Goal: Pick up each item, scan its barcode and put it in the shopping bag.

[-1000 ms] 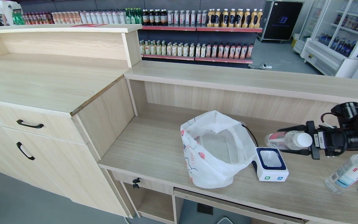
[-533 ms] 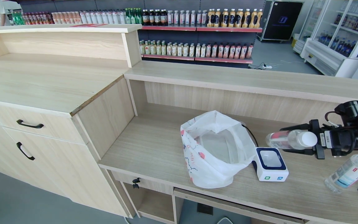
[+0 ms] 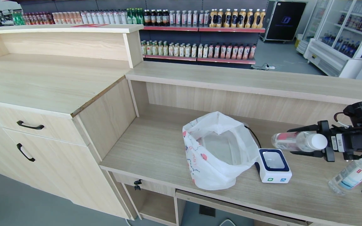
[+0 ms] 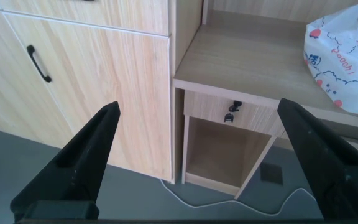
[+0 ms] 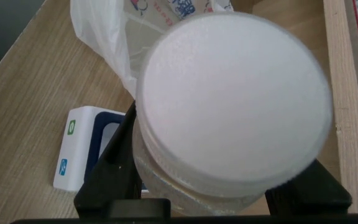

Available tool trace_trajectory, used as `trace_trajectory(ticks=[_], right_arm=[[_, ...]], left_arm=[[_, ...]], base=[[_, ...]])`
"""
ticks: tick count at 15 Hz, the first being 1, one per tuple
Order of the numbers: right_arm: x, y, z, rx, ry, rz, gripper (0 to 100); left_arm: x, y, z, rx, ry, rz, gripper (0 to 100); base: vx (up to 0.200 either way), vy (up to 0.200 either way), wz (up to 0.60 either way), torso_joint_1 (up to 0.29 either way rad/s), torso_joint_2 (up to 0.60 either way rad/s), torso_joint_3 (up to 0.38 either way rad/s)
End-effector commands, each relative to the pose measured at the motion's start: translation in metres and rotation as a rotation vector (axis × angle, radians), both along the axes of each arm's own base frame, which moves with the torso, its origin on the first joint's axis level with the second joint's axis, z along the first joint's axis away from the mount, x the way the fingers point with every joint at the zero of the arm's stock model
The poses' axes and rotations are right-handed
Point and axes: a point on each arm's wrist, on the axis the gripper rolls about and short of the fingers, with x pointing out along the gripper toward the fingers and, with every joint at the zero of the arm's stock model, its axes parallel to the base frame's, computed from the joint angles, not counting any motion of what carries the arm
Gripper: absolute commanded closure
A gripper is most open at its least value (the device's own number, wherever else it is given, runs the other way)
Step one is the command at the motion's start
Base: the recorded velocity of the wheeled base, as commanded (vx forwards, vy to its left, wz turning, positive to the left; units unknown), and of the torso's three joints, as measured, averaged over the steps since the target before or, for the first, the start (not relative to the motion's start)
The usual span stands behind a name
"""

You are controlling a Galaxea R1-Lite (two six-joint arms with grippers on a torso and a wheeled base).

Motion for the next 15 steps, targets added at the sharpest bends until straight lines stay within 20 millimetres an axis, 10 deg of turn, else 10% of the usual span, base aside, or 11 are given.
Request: trace_trajectory(ticks=[1, 15], right_arm=[[-0.003, -0.001, -0.004, -0.008, 0.001, 0.013, 100], [-0.013, -0.014, 0.005, -0.015, -0.015, -0.028, 100]], left_arm=[[0.0, 0.0, 0.0, 0.0, -0.001, 0.001, 0], [0.0, 0.0, 0.0, 0.0, -0.001, 0.001, 0]], base=[[0.0, 0.0, 0.0, 0.0, 0.0, 0.0], [0.0, 0.0, 0.0, 0.0, 0.0, 0.0]])
